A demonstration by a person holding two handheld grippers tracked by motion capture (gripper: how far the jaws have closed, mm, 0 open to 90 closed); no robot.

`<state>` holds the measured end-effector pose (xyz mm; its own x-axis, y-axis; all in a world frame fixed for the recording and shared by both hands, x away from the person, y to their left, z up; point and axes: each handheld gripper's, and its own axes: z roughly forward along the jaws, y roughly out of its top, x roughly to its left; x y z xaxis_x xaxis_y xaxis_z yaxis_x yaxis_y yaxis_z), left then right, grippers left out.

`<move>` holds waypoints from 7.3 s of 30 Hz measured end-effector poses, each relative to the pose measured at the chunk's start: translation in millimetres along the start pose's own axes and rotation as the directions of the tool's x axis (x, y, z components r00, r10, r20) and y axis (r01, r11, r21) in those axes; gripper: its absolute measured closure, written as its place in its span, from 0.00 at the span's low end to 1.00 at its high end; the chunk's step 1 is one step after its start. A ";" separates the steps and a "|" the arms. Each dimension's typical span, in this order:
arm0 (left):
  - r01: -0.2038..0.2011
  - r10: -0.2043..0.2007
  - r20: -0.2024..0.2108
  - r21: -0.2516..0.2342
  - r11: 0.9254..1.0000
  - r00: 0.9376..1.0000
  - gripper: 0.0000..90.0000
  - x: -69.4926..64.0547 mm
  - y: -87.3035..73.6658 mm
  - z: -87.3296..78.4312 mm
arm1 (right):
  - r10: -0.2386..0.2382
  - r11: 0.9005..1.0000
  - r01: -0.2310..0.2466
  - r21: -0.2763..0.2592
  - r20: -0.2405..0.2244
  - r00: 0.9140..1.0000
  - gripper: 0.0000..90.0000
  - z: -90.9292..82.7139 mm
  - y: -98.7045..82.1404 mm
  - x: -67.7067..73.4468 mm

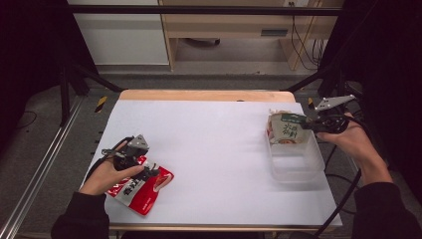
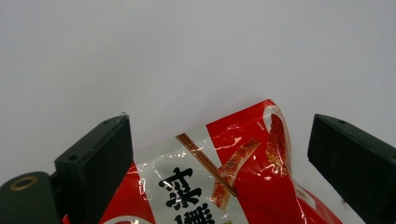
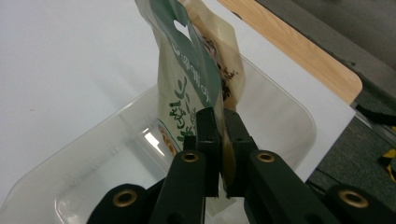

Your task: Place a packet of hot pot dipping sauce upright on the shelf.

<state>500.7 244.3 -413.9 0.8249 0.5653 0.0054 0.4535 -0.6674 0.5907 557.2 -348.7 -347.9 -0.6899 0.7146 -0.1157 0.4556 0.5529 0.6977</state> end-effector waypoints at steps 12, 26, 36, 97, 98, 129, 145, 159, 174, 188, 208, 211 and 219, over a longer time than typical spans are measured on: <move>0.001 -0.001 -0.001 -0.003 1.000 1.000 0.08 0.7 -0.5 -1.1 | 0.042 0.999 -0.043 0.023 0.018 0.999 0.88 -0.5 -7.9 -1.4; -0.001 0.001 -0.003 -0.009 1.000 1.000 0.08 0.7 -0.6 -3.0 | 0.028 0.999 -0.030 0.031 0.066 0.997 0.44 -1.3 -3.6 12.2; -0.002 0.002 -0.014 -0.016 1.000 1.000 0.08 1.0 -0.3 -6.9 | 0.033 0.999 -0.035 0.032 0.063 0.997 0.38 -2.5 -7.5 19.0; 0.022 -0.026 -0.099 -0.035 0.999 0.995 0.07 4.1 -5.3 -18.4 | -0.116 0.985 0.117 -0.126 0.016 0.993 0.17 23.2 98.4 174.5; 0.022 -0.025 -0.102 -0.030 0.999 0.995 0.07 3.5 -5.9 -18.7 | -0.114 0.985 0.115 -0.128 0.014 0.993 0.17 25.8 99.3 177.1; 0.095 -0.101 -0.186 -0.041 0.995 0.977 0.07 1.7 -38.2 -42.8 | -0.024 0.993 0.013 -0.119 -0.091 0.996 0.15 118.6 65.8 252.3; 0.146 -0.154 -0.208 -0.054 0.988 0.966 0.07 3.8 -58.8 -50.7 | -0.004 0.995 -0.005 -0.096 -0.092 0.996 0.14 130.6 45.6 261.2; 0.214 -0.232 -0.294 -0.092 0.972 0.927 0.08 16.7 -95.2 -64.8 | 0.004 0.996 -0.012 -0.086 -0.082 0.997 0.14 129.1 36.1 261.7; 0.314 -0.360 -0.297 -0.190 0.930 0.885 0.13 28.5 -143.2 -67.9 | 0.015 0.997 -0.021 -0.076 -0.071 0.997 0.14 128.9 30.1 256.0; 0.360 -0.393 -0.273 -0.162 0.919 0.878 0.22 33.0 -154.8 -56.4 | -0.003 0.999 0.000 -0.048 -0.071 0.997 0.14 133.2 28.0 257.3; 0.374 -0.391 -0.227 -0.113 0.920 0.892 0.37 28.4 -152.5 -56.1 | -0.020 0.999 0.018 -0.031 -0.077 0.997 0.14 135.7 26.7 258.6; 0.379 -0.401 -0.197 -0.140 0.915 0.895 0.43 25.6 -149.0 -62.8 | -0.019 0.999 0.017 -0.028 -0.075 0.997 0.14 135.7 26.4 258.4; 0.399 -0.414 -0.155 -0.121 0.909 0.897 0.64 25.0 -147.9 -67.8 | -0.019 1.000 0.018 -0.023 -0.078 0.997 0.14 137.3 25.7 258.4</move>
<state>431.3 390.0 -446.5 0.4994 0.8588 -0.1144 0.7007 -0.3227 0.6363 467.9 -91.0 -457.0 -0.7403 0.6682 -0.0739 0.4305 0.5556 0.7114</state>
